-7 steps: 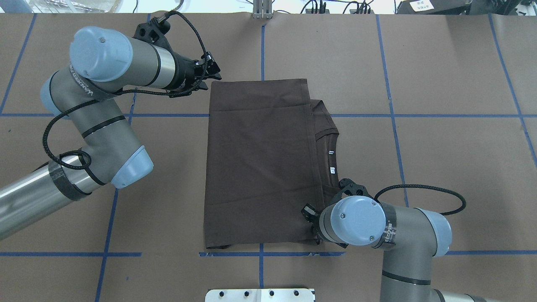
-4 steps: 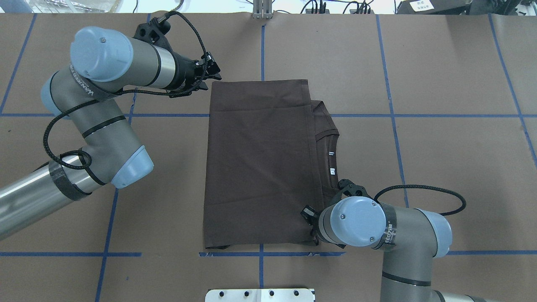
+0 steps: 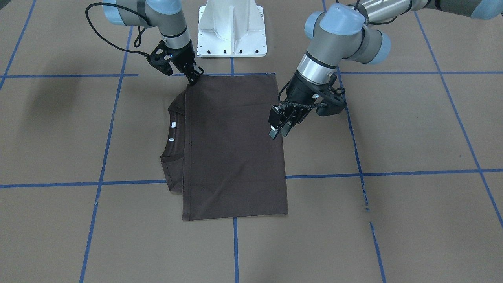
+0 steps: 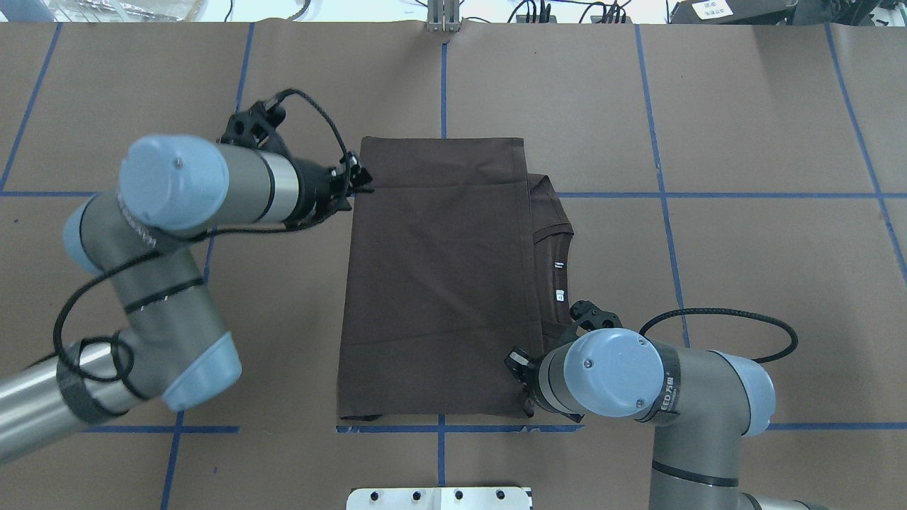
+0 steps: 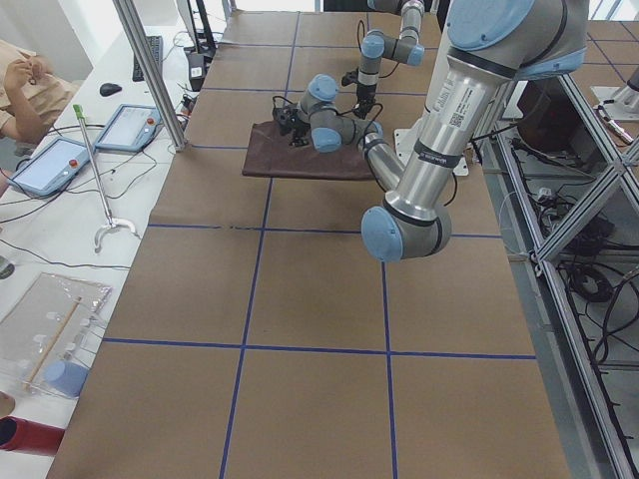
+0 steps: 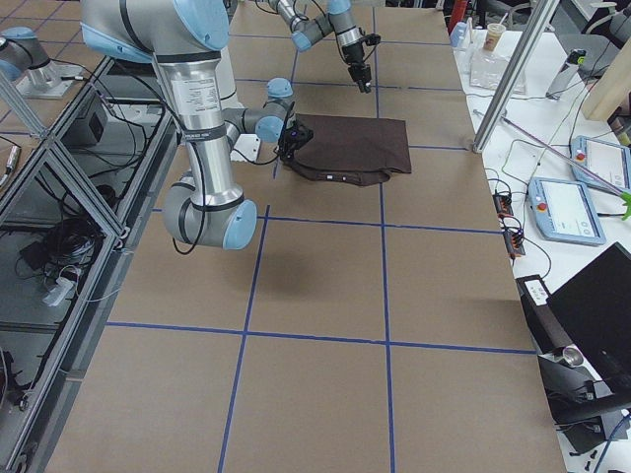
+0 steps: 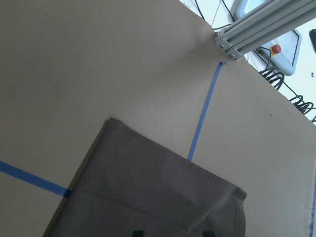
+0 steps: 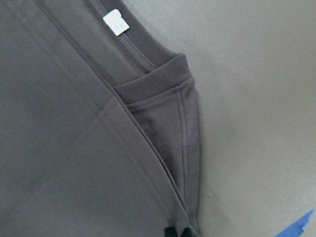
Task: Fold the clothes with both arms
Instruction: 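Move the left gripper to the shirt's near corner beside the right gripper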
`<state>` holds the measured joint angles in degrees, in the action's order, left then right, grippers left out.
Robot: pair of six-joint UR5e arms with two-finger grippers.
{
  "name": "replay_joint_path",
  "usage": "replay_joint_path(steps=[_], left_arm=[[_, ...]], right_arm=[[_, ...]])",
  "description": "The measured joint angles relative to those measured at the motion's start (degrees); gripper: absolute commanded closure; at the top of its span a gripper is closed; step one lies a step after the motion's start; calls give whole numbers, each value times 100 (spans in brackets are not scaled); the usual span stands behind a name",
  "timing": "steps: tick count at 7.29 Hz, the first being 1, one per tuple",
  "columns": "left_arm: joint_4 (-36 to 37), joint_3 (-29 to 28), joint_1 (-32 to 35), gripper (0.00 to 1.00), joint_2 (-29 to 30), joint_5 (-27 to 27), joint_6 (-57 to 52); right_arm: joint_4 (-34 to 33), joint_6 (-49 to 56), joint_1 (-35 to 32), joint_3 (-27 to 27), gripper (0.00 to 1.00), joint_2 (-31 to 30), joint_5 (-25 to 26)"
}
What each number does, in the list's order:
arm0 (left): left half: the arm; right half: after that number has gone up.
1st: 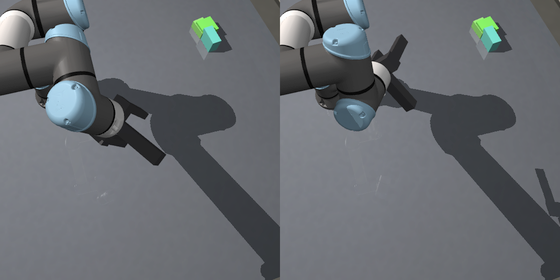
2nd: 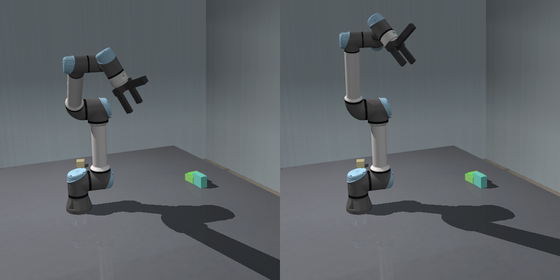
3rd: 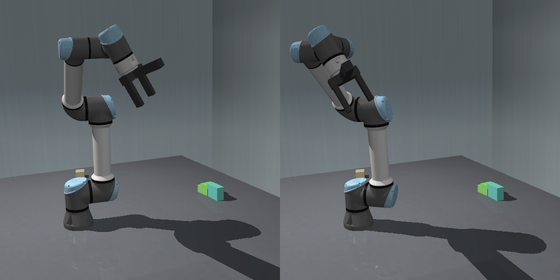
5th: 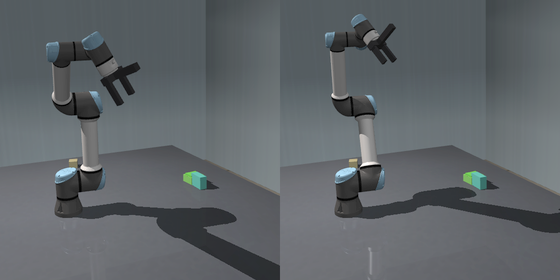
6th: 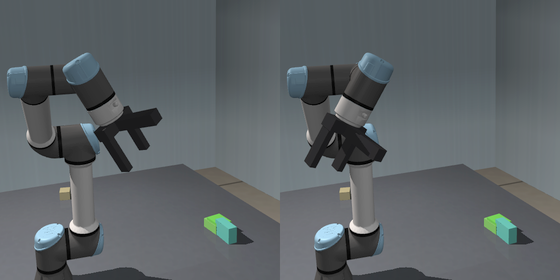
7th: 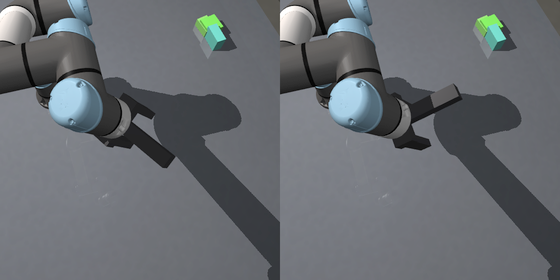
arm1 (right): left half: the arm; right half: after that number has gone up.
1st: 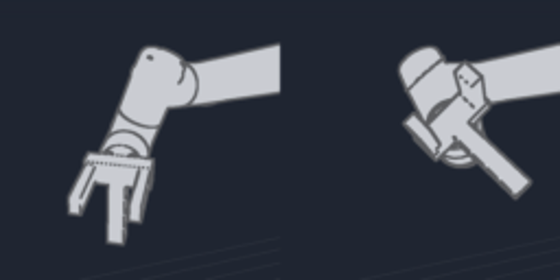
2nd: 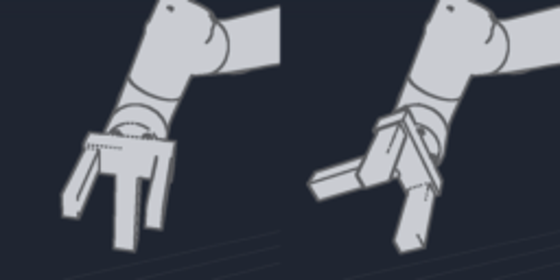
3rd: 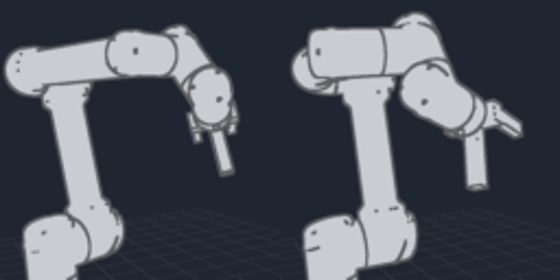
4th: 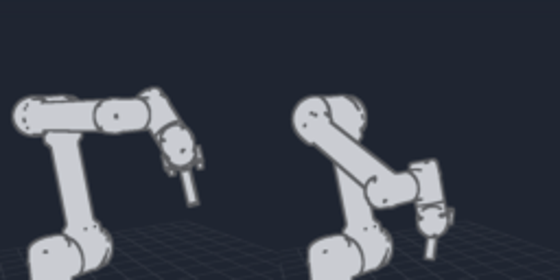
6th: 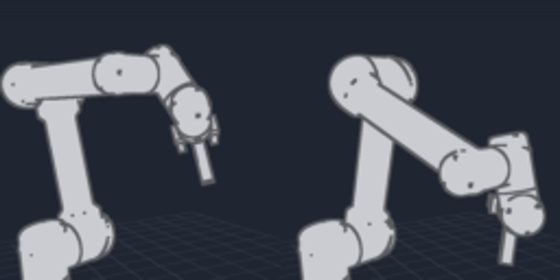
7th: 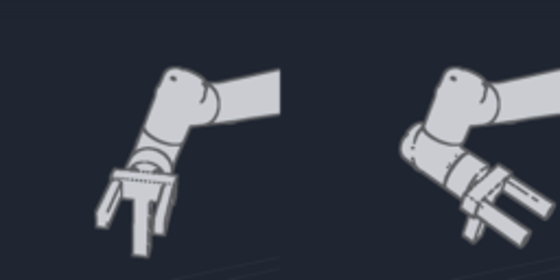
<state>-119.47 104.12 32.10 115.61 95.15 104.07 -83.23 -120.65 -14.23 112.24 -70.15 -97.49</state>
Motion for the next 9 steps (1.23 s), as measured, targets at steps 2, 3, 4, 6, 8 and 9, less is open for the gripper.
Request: replay_joint_path(steps=[2,3,4,6,8,9], left_arm=[[106,582,-797,49,-699,-583,564],[198,712,-1130,49,-909,-774,816],[296,797,-1499,49,-1072,-1032,1055],[384,818,-2014,49,-1238,-1256,1382],[516,817,-2313,50,-1279,-1286,1553],[566,817,-2418,54,-1281,-1287,1584]], right_arm=[[-23,1,-6,44,100,8,-63],[-25,4,-11,66,100,8,-78],[-26,6,-15,80,100,7,-81],[-26,6,-21,86,100,9,-80],[-26,10,-31,90,100,9,-84],[-26,11,-37,94,100,11,-82]])
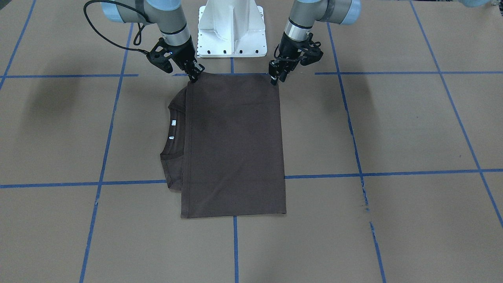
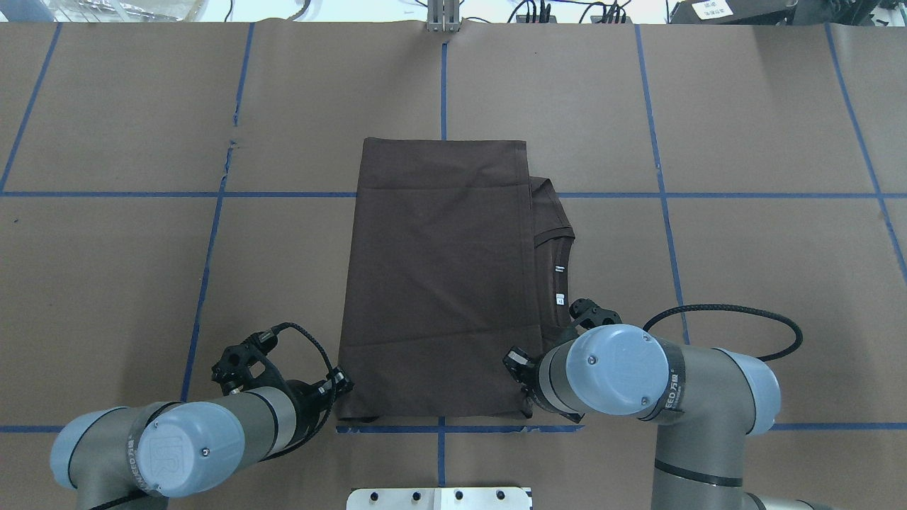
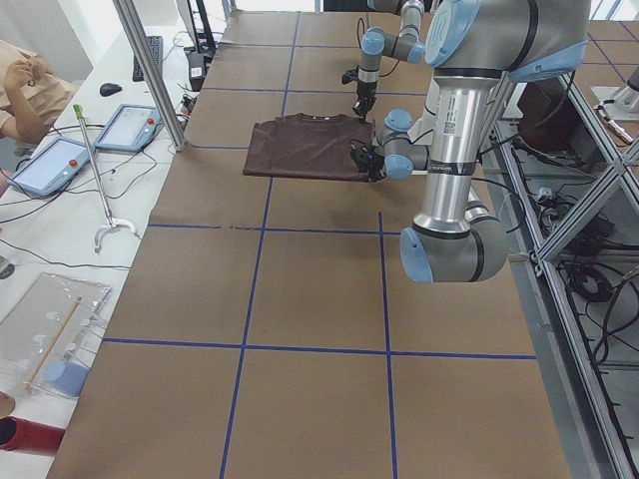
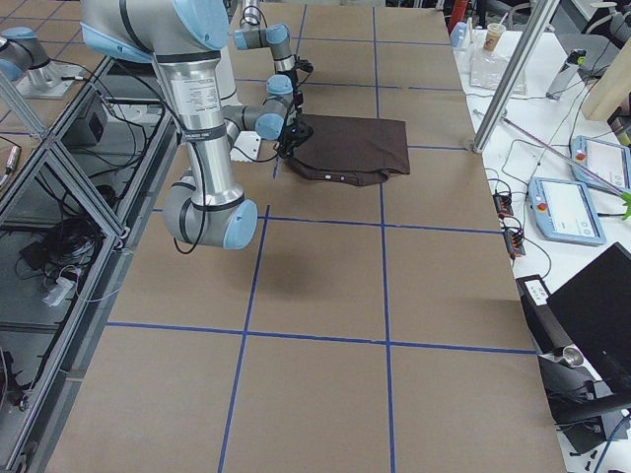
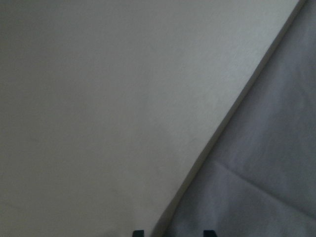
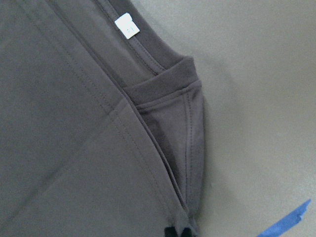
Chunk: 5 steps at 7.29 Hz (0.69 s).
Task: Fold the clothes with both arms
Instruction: 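Move the left gripper to the shirt's near corner beside the right gripper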
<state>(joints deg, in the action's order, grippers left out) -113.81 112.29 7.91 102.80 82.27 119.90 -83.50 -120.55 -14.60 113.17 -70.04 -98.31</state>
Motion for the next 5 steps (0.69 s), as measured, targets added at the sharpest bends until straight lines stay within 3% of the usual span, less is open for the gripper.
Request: replay_joint_path(steps=[3,4,5], left_arm=[[37,-1,-148,67,5,-1,31],[40,1,-160,74,12,-1,32],[42,-1,-167,88,19,-1,33]], right_arm=[[-6,5,-22,53,100,-6,-25],[-53,7,-47,95,100,-8,-57],[-133,13,-82,138,100,-9,-106]])
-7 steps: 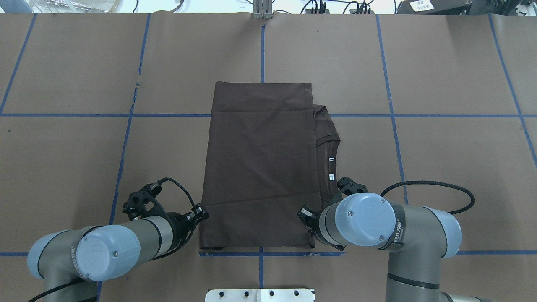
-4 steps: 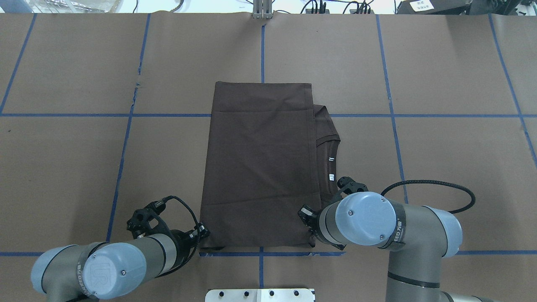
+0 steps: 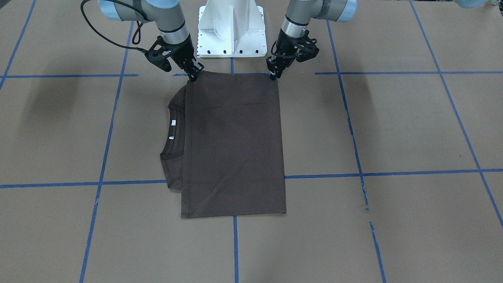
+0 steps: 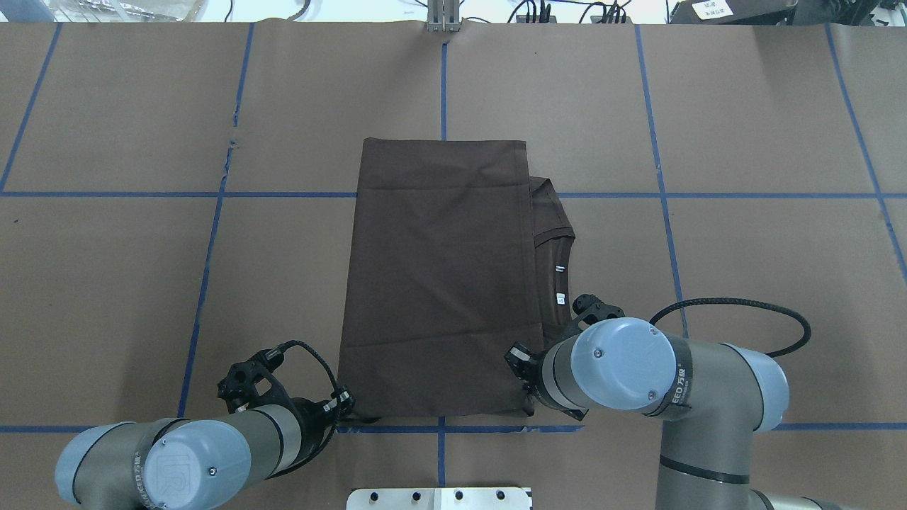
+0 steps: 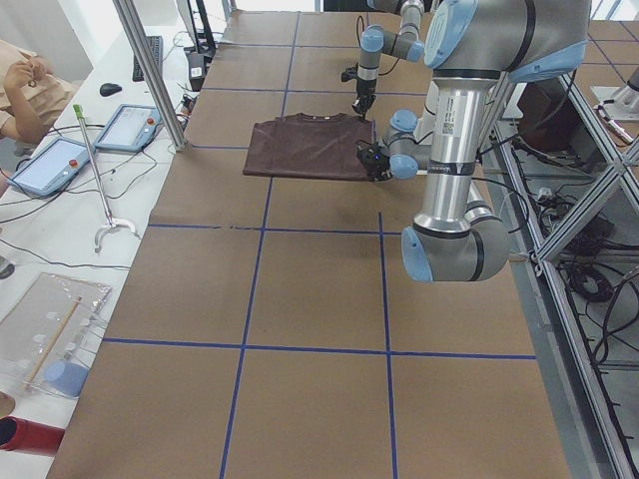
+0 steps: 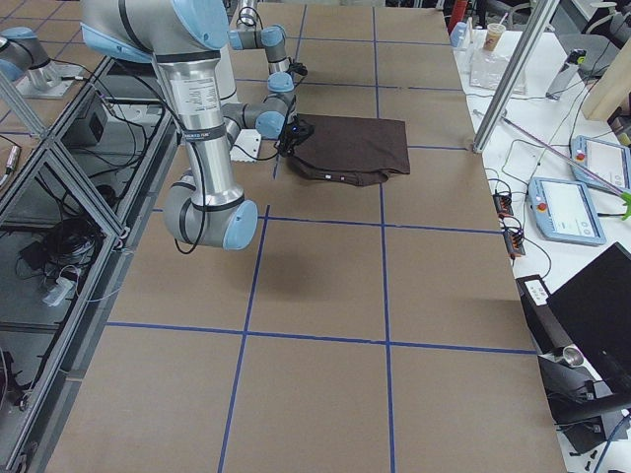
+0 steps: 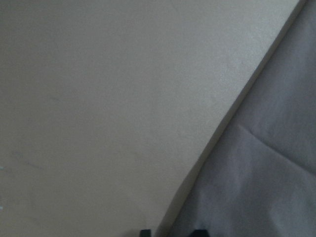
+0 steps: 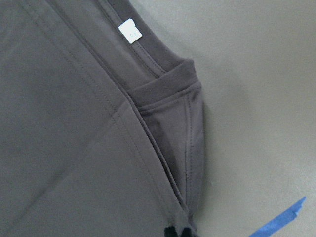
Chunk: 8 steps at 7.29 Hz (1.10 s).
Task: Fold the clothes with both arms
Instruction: 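Move the left gripper to the shirt's near corner beside the right gripper, then grasp the near edge with both grippers and fold it toward the far edge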
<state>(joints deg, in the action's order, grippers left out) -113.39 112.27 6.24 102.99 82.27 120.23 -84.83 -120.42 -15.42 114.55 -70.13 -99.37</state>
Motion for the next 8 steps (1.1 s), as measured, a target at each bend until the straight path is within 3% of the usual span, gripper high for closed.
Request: replay_joint_path(steps=[1,5,8], left_arm=[[1,-8,-4,100,6,0,0],[1,46,-12,100,56,0,0],[100,664,-60,100,0,8,6]], right_arm=[[-42,8,-17,16,100,-3,-29],[-64,18,-14,0,100,-5,-57],[-64,13,-22,204,100,-67,-83]])
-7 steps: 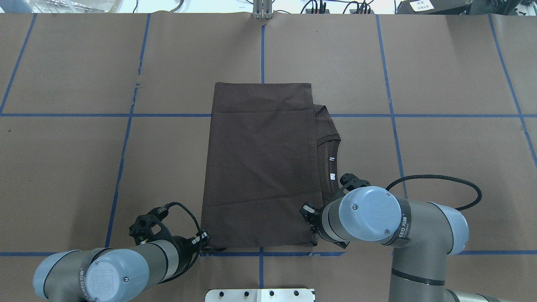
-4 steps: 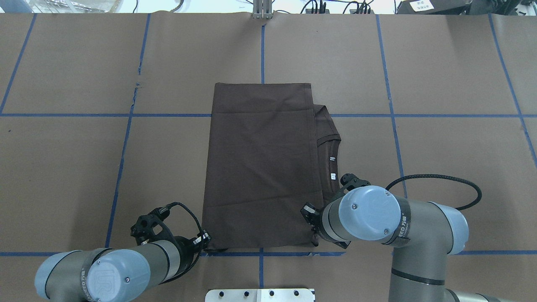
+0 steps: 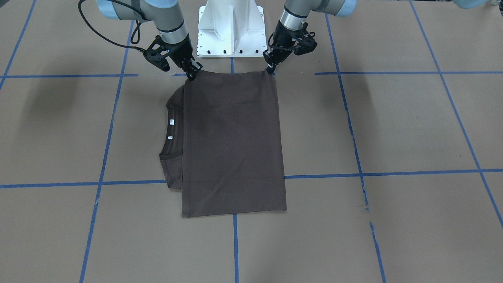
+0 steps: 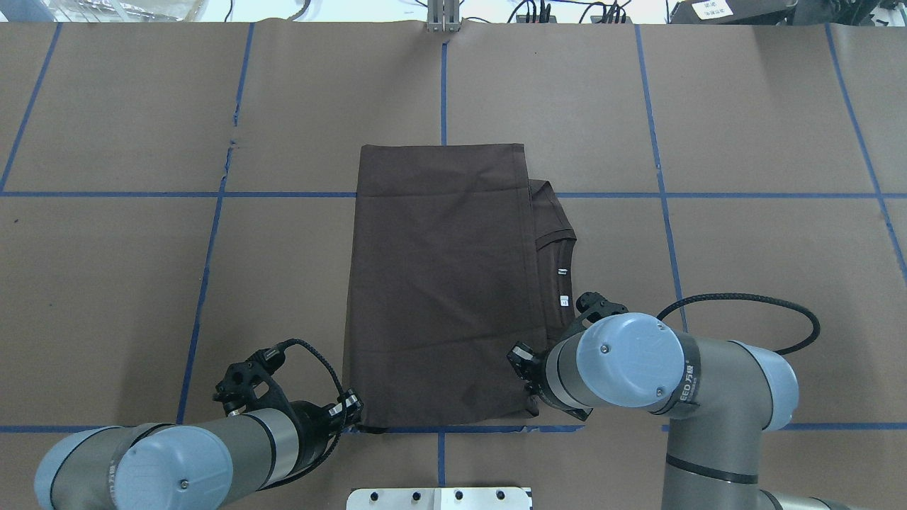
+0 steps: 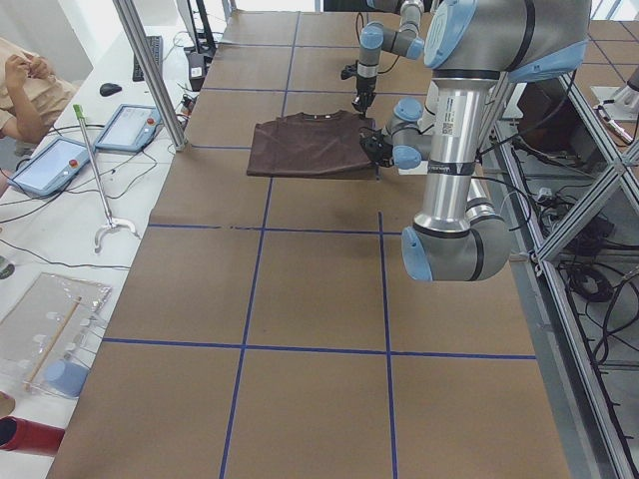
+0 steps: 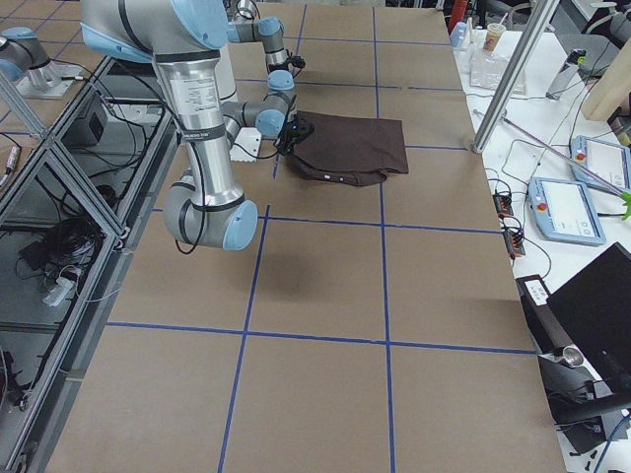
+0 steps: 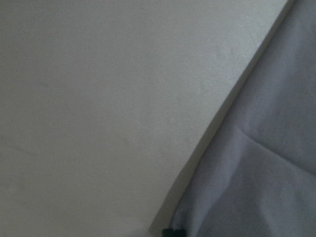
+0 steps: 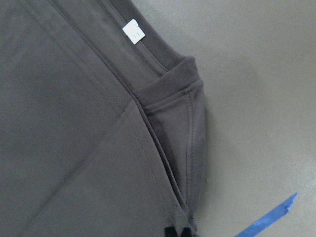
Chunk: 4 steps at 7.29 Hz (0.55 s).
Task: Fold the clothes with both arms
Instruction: 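Grasp the near edge with both grippers and fold it toward the far edge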
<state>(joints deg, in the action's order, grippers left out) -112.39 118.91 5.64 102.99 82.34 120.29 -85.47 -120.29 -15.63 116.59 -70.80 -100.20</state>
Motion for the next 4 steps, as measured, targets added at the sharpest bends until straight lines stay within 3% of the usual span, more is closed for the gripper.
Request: replay_joint_path(steps=[3,4], left_arm=[[975,1012,-3,100,73,79,-43],[1207,1107,190,100,254,152,-236]], right_arm=[[13,-1,-106,840,100,-456,-213],[25,7,-385,913,100,-474,-322]])
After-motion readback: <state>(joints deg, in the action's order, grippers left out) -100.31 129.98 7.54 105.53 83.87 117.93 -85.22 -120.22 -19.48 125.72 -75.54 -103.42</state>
